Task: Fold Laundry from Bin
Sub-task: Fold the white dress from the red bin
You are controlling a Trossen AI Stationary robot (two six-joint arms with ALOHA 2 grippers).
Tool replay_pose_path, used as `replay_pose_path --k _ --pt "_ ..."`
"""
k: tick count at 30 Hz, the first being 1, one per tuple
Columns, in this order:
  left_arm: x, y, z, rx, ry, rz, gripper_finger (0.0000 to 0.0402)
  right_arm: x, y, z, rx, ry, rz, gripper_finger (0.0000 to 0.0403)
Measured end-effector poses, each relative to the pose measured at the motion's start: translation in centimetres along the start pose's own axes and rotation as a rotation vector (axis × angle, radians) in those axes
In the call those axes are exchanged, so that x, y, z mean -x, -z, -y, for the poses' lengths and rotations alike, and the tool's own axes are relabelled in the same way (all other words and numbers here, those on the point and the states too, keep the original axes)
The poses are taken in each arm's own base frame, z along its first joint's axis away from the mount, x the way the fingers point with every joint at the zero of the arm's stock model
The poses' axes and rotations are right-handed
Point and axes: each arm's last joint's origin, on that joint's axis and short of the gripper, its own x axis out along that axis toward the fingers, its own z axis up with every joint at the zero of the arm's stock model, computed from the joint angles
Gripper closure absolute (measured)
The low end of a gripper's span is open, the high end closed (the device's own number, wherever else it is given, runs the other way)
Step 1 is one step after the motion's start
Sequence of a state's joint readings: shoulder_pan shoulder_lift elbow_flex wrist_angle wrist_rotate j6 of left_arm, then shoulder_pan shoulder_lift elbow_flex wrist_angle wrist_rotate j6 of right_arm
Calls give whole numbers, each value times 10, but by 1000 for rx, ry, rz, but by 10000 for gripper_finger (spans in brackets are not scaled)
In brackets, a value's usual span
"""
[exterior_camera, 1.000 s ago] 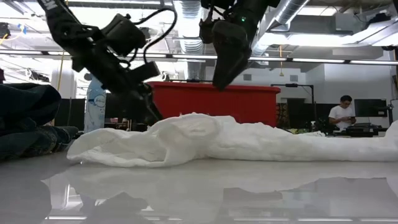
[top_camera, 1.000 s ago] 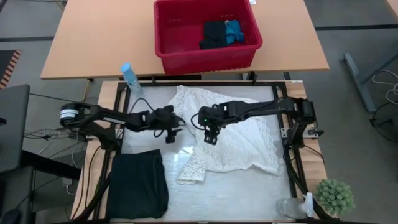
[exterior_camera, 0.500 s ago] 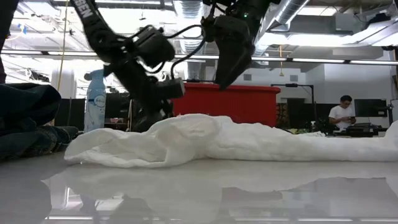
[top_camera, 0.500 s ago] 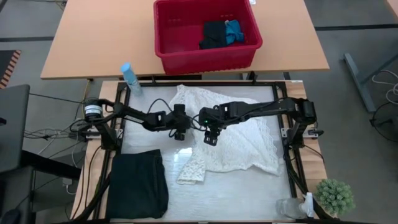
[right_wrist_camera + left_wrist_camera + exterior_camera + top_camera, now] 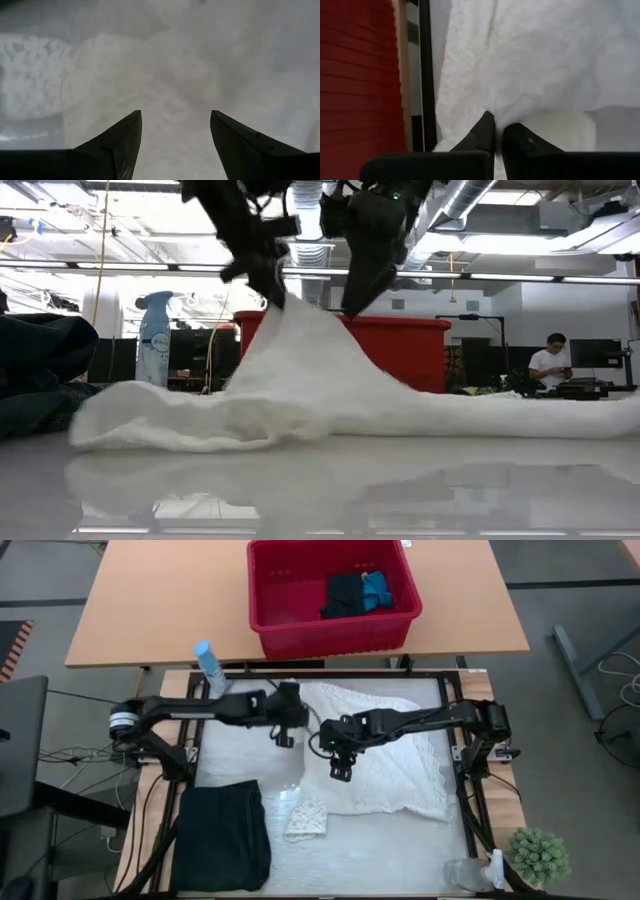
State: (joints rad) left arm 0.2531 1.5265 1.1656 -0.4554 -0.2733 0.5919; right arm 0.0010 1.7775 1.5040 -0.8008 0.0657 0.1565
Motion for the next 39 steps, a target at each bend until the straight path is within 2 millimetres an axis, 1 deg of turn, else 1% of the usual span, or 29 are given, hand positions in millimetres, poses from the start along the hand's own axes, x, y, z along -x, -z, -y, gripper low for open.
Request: replay_pose_path --k 2,5,8,11,14,17,20,23,25,28,29,31,34,37,39 --pt "13 -1 -13 8 35 11 398 0 -4 -1 29 -34 40 143" --pt "17 -1 -27 43 74 45 393 0 -13 -1 71 -87 119 143" --pt "13 4 -36 62 72 41 376 -5 -17 -1 99 -105 164 143" --pt "-1 13 -35 81 144 -22 349 -20 -11 1 83 -110 159 143" --pt "-10 21 -28 113 233 -91 316 -40 6 2 61 -110 127 143" --pt "-9 28 -26 156 265 -162 287 -60 28 4 -11 -90 100 143" --pt "3 35 -23 208 320 -224 268 -76 55 8 -95 -33 0 143" --pt "23 38 -20 313 418 -224 262 -88 80 13 -160 11 -80 143" --pt "35 38 -20 429 478 -202 261 -88 89 13 -189 26 -104 143" --pt "47 31 -17 637 577 -125 261 -88 103 11 -208 63 -178 142" --pt "48 27 -14 681 590 -97 261 -88 108 11 -219 89 -210 142" --pt "45 22 -1 733 599 -61 261 -87 118 11 -239 139 -271 142" --pt "30 19 26 823 576 -31 261 -82 131 14 -255 240 -387 142" --pt "13 24 60 971 579 -3 261 -74 139 18 -272 325 -454 142" --pt "1 32 83 1093 576 46 261 -65 136 18 -272 325 -419 142"
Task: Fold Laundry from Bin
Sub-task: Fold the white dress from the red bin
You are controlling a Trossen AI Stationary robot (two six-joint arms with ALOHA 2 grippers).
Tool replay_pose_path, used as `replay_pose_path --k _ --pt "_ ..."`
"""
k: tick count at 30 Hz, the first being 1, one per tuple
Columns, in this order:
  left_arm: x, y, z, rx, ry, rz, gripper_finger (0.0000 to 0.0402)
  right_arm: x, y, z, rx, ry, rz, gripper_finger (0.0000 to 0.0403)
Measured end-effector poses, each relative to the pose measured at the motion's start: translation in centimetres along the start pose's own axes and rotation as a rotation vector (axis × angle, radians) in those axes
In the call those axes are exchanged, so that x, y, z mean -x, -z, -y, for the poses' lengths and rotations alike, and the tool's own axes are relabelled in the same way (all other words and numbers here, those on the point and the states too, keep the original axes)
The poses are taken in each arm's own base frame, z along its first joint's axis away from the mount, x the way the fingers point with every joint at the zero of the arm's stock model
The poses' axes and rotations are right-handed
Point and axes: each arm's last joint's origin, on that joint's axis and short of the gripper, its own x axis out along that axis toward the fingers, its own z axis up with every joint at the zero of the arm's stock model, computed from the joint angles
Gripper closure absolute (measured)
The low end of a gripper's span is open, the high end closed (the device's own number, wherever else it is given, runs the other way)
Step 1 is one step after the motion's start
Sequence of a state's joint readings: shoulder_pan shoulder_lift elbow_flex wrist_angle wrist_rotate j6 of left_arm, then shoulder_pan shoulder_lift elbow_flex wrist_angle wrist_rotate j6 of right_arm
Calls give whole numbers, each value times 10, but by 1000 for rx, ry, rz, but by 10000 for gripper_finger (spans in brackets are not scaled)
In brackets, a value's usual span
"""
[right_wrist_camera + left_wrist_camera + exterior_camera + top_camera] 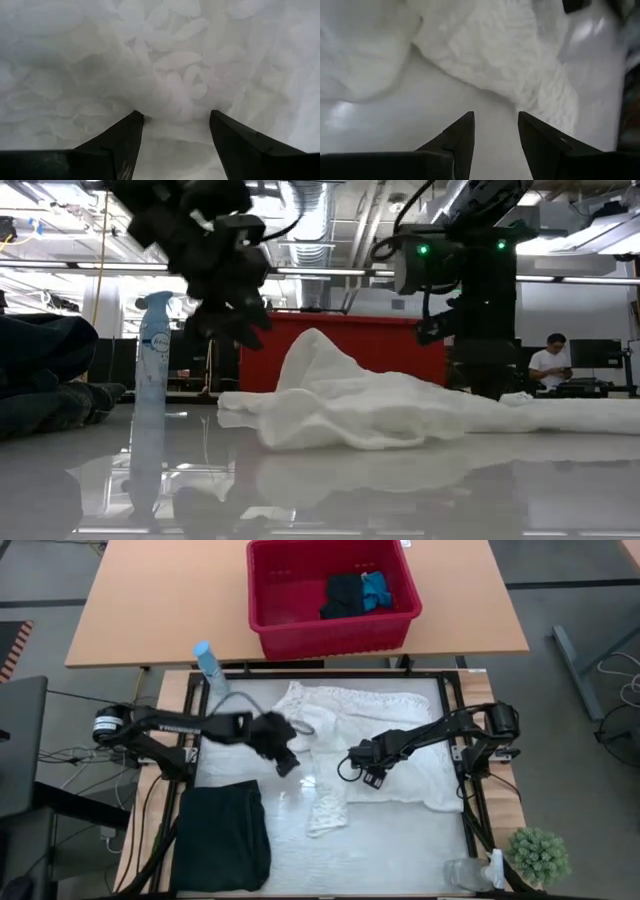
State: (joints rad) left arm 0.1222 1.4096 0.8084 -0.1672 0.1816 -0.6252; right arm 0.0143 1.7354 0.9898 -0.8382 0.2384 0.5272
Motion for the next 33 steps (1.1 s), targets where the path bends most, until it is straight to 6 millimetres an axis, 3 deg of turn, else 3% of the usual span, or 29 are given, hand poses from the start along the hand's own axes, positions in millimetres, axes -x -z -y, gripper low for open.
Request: replay_pose_path --k 5,10,14,23,26,33 --pt "-18 39 -13 278 76 247 261 32 -4 10 -53 -84 171 142" --pt "-35 61 -11 330 -28 279 266 56 -9 20 -103 -153 329 142" --pt "-51 57 3 316 -32 281 265 72 -14 21 -108 -210 455 142" --pt "-87 31 20 355 -114 156 257 76 -13 21 -107 -223 475 142" --pt "-94 27 21 371 -123 80 257 78 -14 18 -109 -237 494 142" --pt "-95 26 19 460 -222 92 257 82 -10 8 -96 -271 517 143"
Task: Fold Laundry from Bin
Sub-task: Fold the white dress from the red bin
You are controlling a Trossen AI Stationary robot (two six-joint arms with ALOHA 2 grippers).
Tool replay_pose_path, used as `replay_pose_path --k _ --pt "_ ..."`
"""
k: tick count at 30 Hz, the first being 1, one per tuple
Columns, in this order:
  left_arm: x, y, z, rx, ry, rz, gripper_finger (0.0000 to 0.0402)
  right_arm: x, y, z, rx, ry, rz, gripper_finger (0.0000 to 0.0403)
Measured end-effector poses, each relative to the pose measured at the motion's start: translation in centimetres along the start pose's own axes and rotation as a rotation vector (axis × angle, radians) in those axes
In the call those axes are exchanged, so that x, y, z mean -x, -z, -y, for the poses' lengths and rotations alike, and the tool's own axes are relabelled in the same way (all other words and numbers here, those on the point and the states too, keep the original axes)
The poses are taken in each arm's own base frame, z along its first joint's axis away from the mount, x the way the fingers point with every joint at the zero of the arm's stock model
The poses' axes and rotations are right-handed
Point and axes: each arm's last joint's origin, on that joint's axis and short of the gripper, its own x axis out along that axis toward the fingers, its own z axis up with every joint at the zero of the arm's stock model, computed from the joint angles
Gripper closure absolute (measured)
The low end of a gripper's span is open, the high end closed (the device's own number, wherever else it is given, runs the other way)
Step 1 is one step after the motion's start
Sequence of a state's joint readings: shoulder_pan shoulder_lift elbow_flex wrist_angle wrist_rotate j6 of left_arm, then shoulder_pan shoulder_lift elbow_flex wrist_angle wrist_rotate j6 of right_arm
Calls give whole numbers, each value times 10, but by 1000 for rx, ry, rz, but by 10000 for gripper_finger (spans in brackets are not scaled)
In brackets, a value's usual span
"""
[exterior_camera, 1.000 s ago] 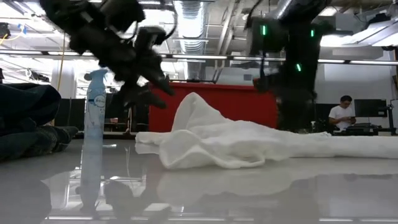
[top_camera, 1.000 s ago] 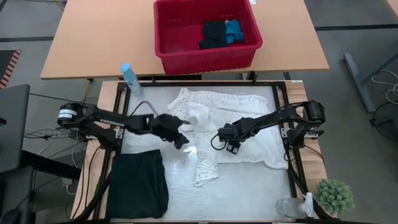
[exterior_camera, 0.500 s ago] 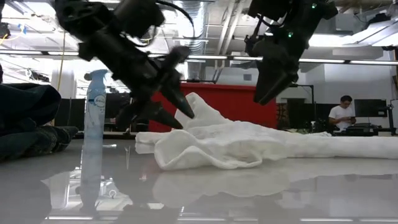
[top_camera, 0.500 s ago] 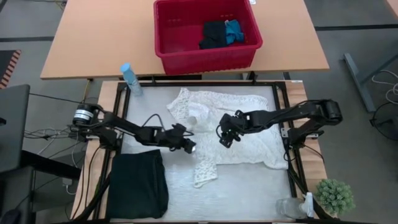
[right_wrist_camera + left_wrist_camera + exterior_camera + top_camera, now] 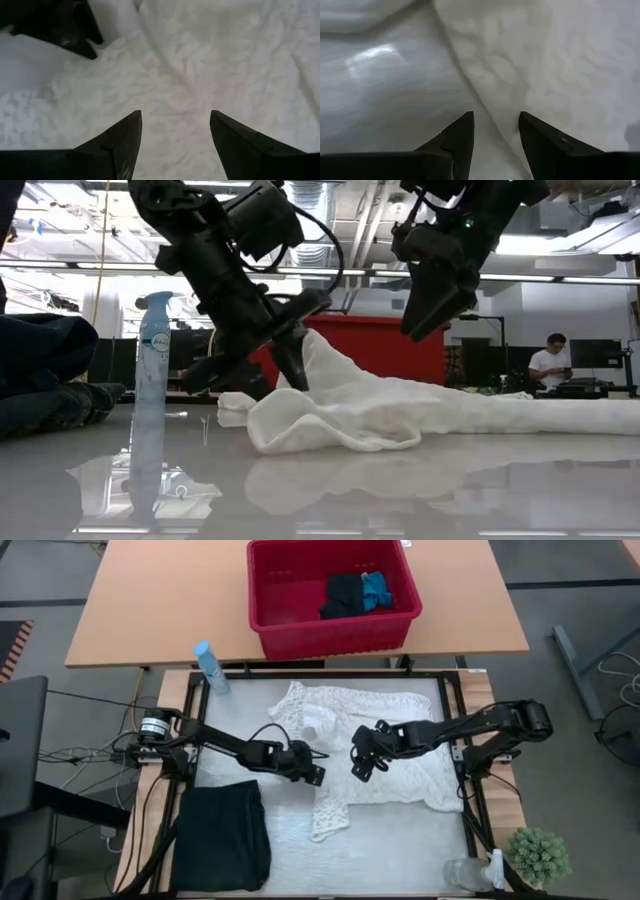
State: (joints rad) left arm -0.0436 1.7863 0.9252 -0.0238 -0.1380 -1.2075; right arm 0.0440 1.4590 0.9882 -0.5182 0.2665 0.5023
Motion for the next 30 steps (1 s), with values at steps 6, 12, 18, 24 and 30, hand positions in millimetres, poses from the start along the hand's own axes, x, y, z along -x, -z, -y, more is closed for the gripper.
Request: replay_pose_path --k 6,12,18,24,30 --pt "-5 -5 -5 29 -23 7 257 2 4 -8 18 -22 4 143" --pt "-11 -7 -4 67 8 19 259 4 3 -14 9 -46 26 143" --pt "-27 -3 -8 89 28 -16 310 5 4 -16 -13 -52 26 143" --pt "-27 -11 -9 94 62 -65 394 7 9 -23 10 -72 25 143" --pt "5 -18 -1 93 101 -169 401 8 14 -22 39 -26 0 143"
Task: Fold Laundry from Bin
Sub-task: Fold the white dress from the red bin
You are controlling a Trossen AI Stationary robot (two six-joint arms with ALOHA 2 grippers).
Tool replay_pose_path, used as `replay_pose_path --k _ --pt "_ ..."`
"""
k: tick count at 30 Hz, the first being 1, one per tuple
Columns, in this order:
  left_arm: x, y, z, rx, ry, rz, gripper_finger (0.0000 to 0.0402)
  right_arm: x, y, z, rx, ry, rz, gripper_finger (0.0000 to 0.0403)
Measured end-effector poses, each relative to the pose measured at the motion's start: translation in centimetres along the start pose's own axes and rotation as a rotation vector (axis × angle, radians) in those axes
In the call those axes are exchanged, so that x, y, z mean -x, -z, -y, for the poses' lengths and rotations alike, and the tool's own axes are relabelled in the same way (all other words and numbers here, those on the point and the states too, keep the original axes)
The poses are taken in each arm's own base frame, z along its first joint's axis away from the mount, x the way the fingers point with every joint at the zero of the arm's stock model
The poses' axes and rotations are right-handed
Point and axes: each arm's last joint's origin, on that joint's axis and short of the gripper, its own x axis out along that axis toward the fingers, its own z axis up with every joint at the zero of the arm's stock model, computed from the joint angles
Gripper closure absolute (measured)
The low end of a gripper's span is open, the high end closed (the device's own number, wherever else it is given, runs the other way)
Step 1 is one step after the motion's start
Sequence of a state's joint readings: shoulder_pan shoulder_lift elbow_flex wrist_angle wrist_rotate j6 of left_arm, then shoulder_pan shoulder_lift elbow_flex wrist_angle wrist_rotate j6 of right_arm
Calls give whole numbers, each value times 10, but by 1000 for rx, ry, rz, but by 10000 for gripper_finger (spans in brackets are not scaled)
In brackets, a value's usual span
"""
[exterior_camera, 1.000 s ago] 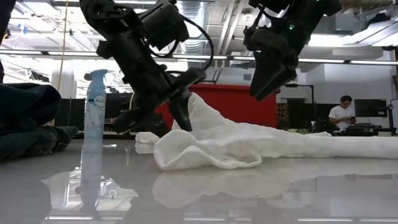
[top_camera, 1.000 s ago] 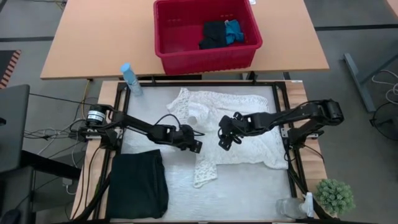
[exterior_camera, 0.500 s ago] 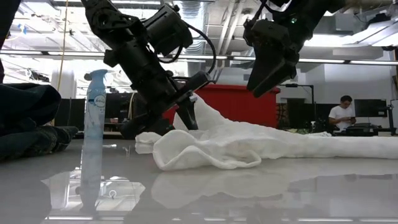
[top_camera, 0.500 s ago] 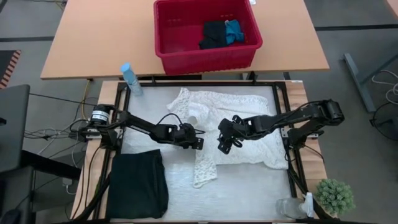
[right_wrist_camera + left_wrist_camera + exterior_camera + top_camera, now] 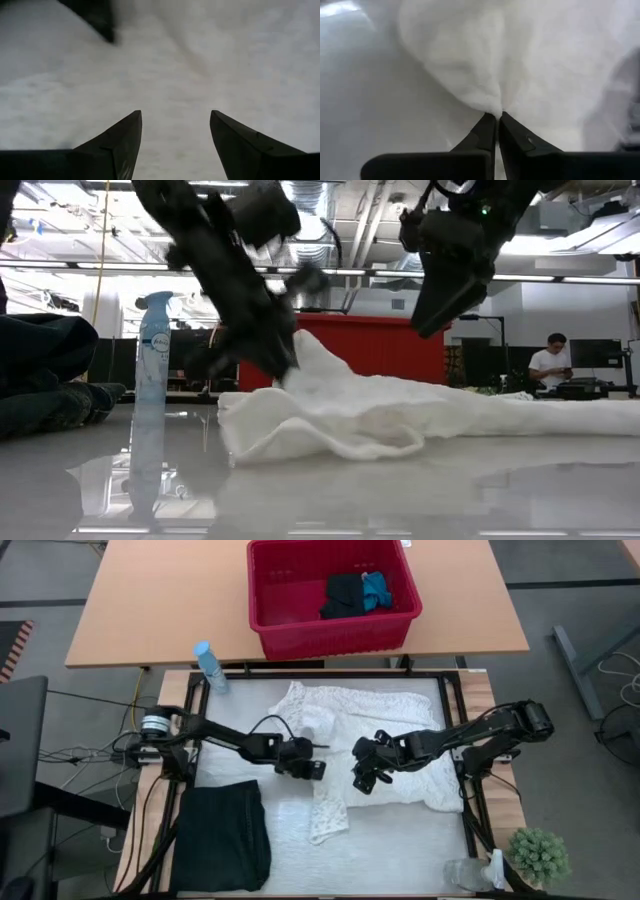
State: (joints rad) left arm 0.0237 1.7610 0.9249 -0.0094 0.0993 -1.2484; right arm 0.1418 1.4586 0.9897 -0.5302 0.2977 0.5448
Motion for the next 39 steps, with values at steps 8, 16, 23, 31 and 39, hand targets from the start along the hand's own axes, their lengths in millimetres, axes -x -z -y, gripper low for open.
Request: replay_pose_path --k 8,16,23,31,39 --pt "89 5 26 21 92 62 401 -3 4 17 -17 123 -80 143" --pt "152 21 47 61 244 72 401 -12 15 26 -34 151 -112 143" --pt "128 59 25 -72 -54 -120 394 -28 43 33 -88 95 -207 143" --pt "116 73 23 -126 -70 -323 340 -36 66 37 -120 64 -293 143" --pt "156 46 17 -72 -96 -280 320 -44 91 44 -200 153 -333 143"
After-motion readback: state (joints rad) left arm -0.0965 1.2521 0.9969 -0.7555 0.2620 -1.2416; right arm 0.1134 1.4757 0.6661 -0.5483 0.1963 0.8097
